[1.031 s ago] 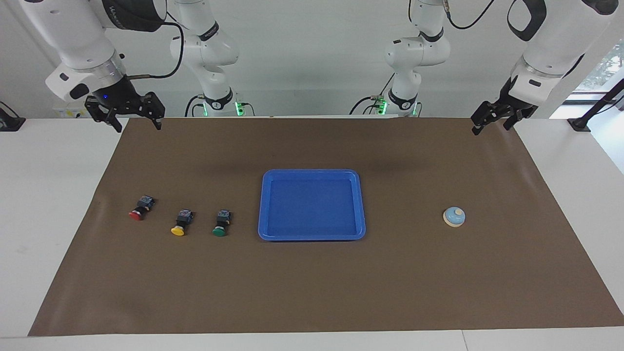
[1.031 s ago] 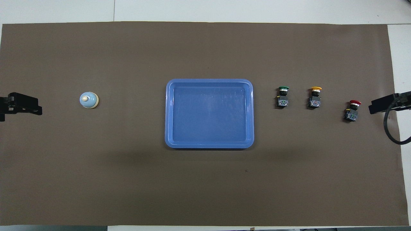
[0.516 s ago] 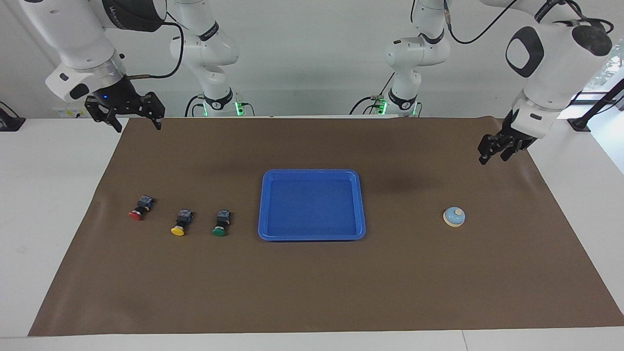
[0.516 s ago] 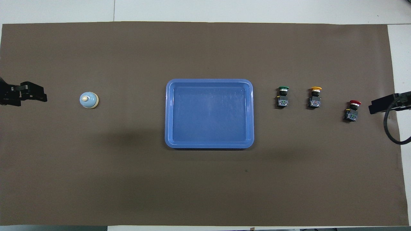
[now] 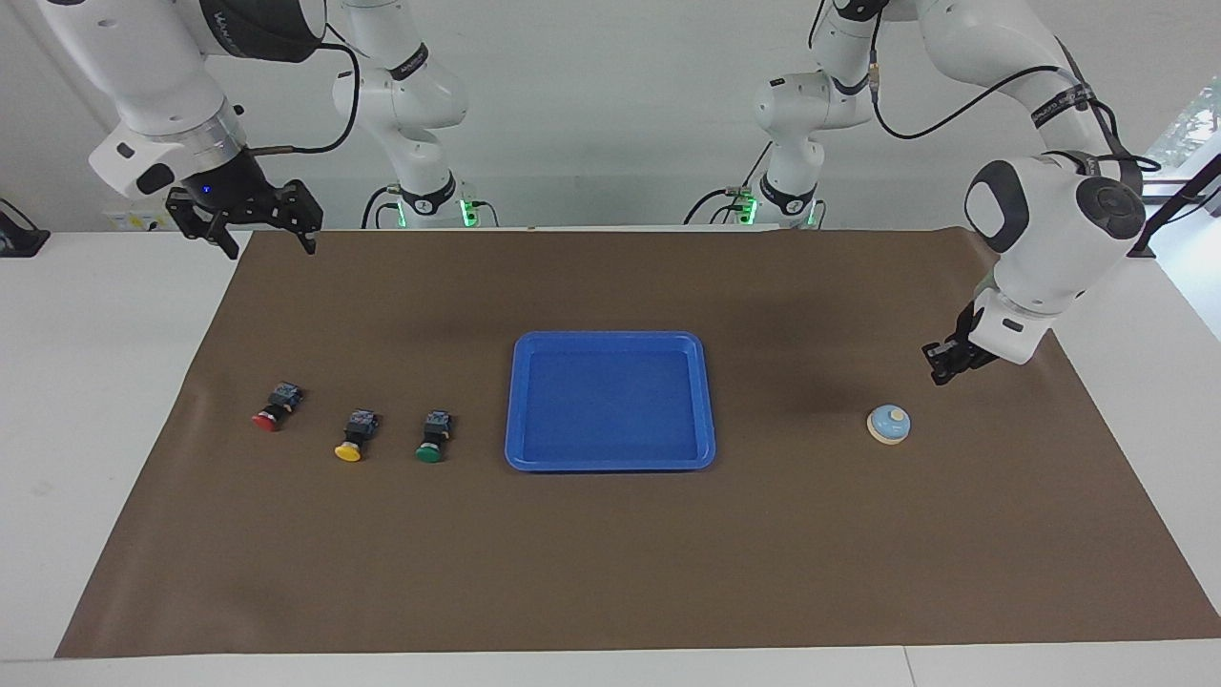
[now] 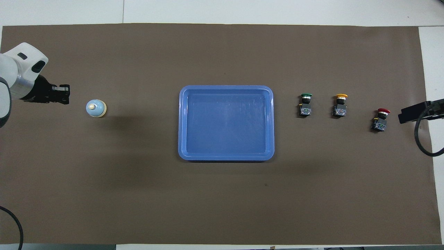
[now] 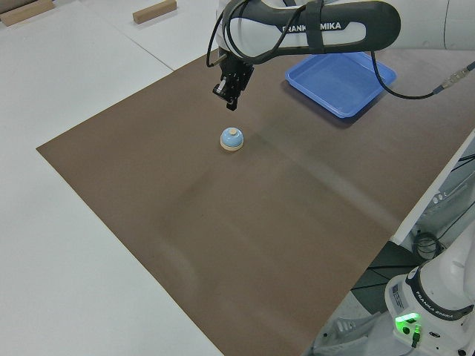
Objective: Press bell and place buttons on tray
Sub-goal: 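Move the left gripper over the silver bell and lower onto it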
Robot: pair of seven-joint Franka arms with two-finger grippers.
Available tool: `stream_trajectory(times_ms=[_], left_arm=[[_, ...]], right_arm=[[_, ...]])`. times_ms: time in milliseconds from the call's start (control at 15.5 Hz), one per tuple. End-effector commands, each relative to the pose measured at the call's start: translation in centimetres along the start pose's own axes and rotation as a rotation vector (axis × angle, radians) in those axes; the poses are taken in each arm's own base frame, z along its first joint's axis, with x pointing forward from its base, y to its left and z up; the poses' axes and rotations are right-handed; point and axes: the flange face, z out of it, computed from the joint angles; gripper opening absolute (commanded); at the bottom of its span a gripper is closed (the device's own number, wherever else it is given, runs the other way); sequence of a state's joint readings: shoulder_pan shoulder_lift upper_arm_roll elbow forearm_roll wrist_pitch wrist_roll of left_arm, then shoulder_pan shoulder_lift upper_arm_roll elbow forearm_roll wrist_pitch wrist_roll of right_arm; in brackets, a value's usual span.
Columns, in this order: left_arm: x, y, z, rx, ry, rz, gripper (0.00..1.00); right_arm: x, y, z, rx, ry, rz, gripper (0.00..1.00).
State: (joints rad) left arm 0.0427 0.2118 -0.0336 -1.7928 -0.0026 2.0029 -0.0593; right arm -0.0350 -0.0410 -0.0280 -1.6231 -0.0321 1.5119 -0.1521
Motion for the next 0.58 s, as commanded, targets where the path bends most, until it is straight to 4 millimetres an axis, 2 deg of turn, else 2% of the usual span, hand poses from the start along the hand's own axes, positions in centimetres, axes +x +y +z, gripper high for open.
stream_trajectory(times_ms=[0,193,516], left_arm=[[-0.3,0.3,2.2,0.005,0.025,0.018,0.00],[-0.8,0.7,4.1,0.003,0.046,0.017,0.00],[-0.8,0.8,4.7,0.002,0.065,0.017,0.00]], right_arm=[[-0.5,0.0,0.1,0.000,-0.003,0.014,1.00],[-0.5,0.0,0.1,0.000,-0.003,0.014,1.00],[-0.5,0.0,0.1,0.000,-0.003,0.014,1.00]])
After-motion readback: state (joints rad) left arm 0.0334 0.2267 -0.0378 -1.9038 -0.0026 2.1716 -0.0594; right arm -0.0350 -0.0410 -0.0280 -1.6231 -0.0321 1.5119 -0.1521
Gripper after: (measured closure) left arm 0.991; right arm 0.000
